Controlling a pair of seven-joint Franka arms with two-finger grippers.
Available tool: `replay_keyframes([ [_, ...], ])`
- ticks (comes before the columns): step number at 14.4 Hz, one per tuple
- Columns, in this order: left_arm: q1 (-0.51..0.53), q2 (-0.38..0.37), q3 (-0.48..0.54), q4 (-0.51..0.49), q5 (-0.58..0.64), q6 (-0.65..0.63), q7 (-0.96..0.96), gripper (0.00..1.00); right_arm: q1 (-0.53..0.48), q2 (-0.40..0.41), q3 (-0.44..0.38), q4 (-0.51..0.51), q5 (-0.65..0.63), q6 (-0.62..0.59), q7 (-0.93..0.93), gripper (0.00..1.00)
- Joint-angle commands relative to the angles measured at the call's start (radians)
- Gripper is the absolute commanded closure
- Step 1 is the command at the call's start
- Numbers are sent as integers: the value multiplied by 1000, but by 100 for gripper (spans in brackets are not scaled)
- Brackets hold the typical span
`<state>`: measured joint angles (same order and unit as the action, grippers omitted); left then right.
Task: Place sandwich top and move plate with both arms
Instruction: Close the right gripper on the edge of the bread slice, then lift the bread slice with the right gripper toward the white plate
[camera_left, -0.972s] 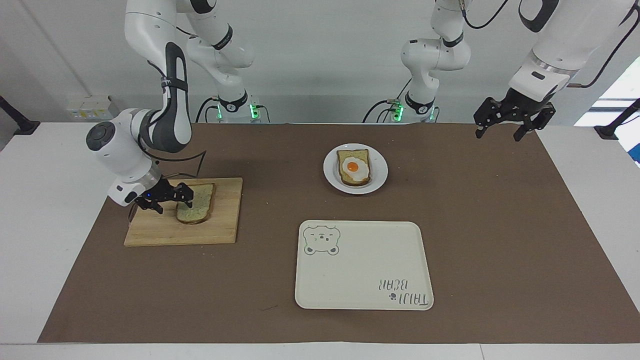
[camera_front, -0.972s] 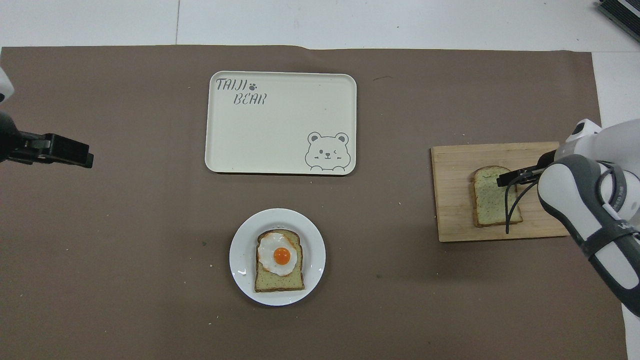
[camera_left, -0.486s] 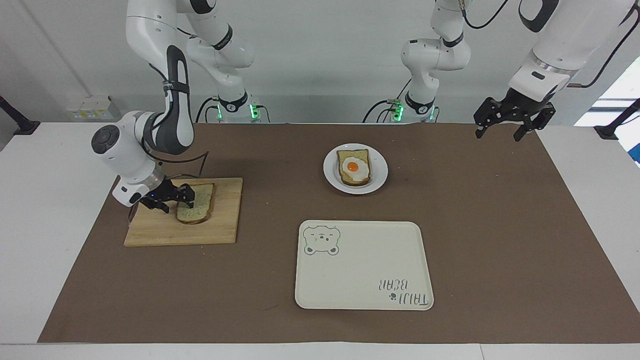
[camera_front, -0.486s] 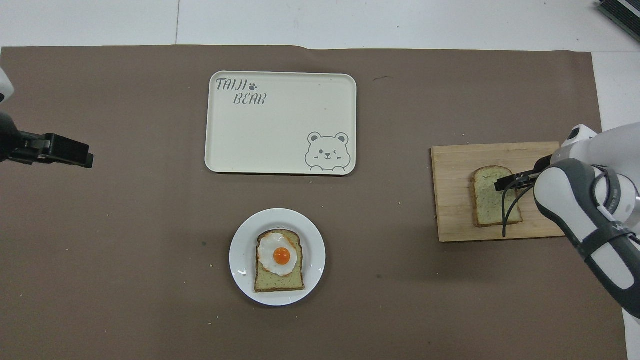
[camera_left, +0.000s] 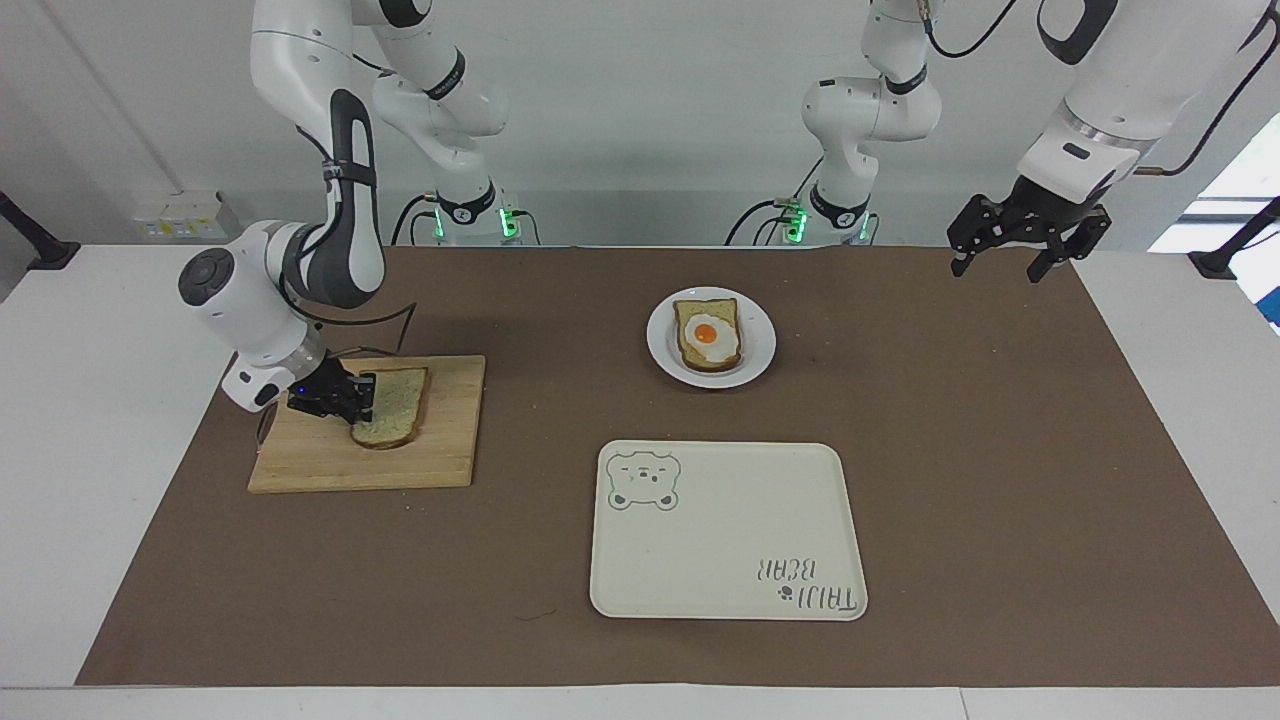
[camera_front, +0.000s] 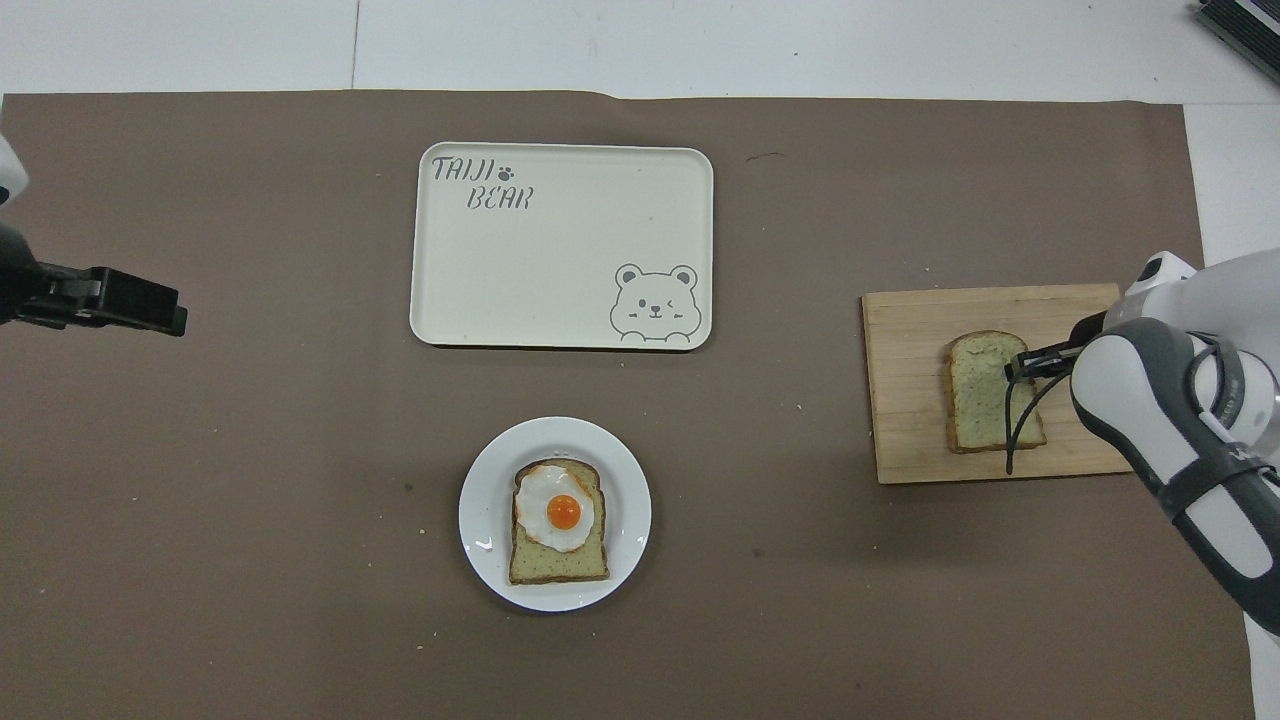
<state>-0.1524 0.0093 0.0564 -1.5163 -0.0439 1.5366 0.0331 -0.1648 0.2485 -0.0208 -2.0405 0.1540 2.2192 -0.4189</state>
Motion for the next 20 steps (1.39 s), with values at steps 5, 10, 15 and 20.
replay_keyframes([
  [5,1,-11,3,1,-11,-13,5,0,-10,3,12,-10,33,16,6,100],
  [10,-1,-11,3,1,-11,-12,11,0,-12,-6,12,17,35,-27,5,100],
  [15,0,-11,3,1,-11,-10,10,0,-12,-31,12,146,76,-240,5,100],
  [20,-1,-11,2,1,-13,-10,10,0,-12,-75,5,195,159,-387,-4,100],
])
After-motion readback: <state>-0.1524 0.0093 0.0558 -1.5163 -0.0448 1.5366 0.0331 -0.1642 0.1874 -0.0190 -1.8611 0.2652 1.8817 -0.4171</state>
